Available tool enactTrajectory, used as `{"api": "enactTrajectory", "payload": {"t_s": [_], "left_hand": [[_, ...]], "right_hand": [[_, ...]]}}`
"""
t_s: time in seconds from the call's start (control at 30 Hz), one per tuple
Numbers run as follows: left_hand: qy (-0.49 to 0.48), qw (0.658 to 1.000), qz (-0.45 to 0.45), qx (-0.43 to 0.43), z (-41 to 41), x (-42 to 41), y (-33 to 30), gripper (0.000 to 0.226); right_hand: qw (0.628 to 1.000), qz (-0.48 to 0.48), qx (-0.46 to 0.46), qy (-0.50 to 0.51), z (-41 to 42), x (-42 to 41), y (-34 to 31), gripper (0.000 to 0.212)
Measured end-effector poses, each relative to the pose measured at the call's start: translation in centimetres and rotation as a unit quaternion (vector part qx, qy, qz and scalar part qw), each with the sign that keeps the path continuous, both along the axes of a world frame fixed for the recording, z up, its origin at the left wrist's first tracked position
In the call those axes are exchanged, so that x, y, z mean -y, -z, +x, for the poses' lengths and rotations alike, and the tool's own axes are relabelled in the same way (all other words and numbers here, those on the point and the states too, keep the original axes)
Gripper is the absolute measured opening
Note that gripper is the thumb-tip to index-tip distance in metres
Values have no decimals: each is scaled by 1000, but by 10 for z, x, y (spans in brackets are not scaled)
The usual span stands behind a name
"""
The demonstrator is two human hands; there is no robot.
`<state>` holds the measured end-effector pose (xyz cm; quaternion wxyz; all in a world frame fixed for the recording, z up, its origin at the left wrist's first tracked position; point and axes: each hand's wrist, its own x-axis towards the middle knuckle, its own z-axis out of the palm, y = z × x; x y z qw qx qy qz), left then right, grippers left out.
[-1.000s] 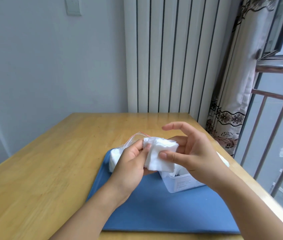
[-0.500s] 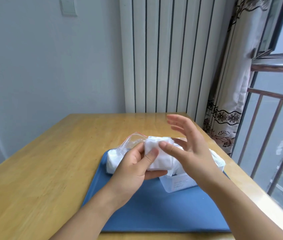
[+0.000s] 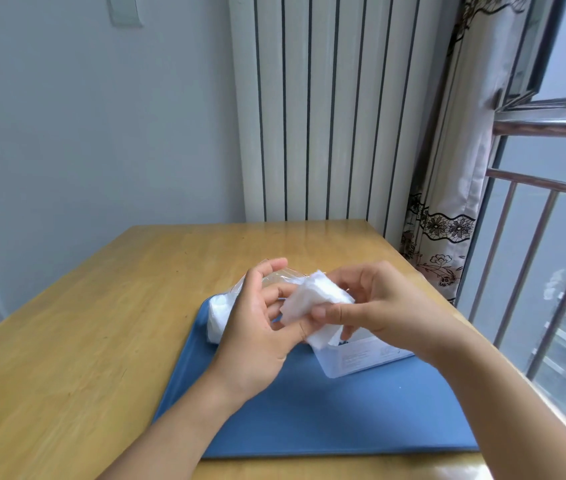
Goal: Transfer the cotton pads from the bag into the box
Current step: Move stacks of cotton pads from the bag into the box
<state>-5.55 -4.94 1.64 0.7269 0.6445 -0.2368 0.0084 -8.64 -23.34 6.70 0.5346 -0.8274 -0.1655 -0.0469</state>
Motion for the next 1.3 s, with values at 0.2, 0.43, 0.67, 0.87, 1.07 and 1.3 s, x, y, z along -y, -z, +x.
{"api": "enactTrajectory", "payload": {"t_s": [0.2, 0.43, 0.67, 0.87, 1.07, 1.3], "left_hand": [[-58, 969, 182, 155, -5, 0, 6, 54], [-17, 884, 405, 231, -3, 1, 15, 33], [-8, 824, 489, 285, -4, 2, 11, 31], [1, 837, 468, 283, -3, 3, 14, 27], [6, 848, 451, 276, 1, 2, 16, 26], [-4, 861, 435, 263, 9, -7, 17, 21]], "right_hand": [[969, 91, -61, 222, 8, 26, -8, 20], [944, -188, -111, 248, 12, 14, 9, 46], [832, -439, -53, 336, 19, 7, 23, 40], [872, -392, -69, 286, 13, 17, 18, 64], [967, -179, 58, 171, -6, 25, -9, 35], [931, -311, -160, 108, -11, -1, 2, 89]]}}
